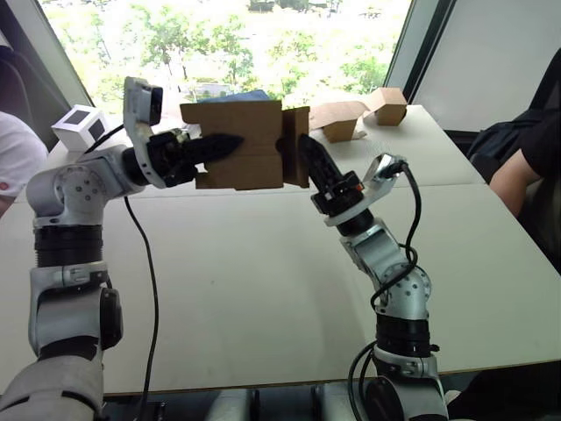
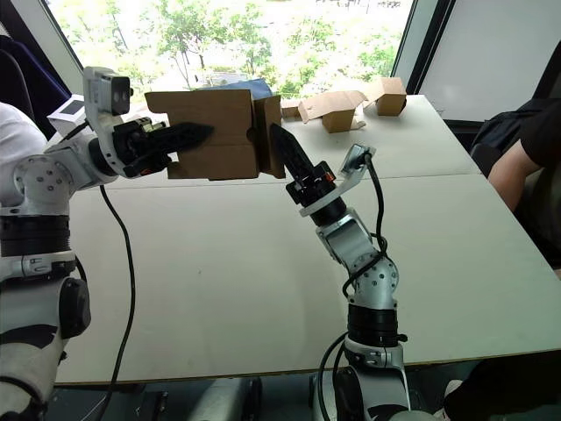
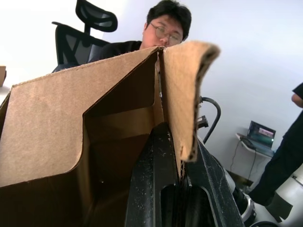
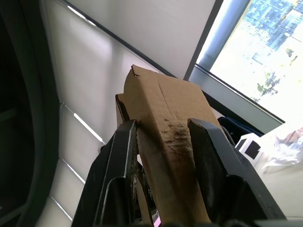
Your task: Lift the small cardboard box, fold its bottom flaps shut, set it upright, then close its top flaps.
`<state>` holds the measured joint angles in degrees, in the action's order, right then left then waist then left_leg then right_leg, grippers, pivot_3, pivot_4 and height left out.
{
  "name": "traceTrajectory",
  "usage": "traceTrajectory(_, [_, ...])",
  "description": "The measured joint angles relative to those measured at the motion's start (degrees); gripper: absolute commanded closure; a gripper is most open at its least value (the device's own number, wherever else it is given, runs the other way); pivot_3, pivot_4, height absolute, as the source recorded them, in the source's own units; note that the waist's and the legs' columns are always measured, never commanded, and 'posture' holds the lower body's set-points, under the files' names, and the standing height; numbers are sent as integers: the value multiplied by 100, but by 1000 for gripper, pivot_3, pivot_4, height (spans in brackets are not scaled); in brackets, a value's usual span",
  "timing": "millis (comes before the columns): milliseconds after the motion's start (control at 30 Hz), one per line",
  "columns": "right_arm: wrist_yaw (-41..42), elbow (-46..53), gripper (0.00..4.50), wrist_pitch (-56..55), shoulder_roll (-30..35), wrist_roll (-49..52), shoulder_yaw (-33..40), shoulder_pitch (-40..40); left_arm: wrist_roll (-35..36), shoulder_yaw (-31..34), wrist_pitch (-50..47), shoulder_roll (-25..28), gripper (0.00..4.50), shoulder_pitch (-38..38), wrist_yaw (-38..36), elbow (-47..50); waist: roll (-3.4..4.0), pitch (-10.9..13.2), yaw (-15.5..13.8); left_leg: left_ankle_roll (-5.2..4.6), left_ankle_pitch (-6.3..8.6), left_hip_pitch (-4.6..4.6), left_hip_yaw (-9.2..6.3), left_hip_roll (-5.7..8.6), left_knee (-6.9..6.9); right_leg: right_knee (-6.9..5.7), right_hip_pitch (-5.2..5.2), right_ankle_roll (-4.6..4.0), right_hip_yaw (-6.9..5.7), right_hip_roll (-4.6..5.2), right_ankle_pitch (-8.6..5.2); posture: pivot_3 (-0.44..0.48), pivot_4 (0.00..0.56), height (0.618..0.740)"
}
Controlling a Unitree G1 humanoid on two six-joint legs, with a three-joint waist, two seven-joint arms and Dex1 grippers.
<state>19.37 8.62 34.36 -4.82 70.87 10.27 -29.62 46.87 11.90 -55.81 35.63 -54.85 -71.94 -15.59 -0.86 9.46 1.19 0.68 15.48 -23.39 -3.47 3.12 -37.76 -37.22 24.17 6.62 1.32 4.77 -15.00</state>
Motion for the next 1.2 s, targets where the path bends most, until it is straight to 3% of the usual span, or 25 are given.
traceTrajectory(1200, [-225, 272, 2790, -216, -311, 46, -291, 186, 38, 110, 107, -560, 4500, 76, 440, 86, 0, 0, 0, 3, -2, 0, 0, 0, 4, 0, 3, 0, 0, 0, 0, 0, 150, 740])
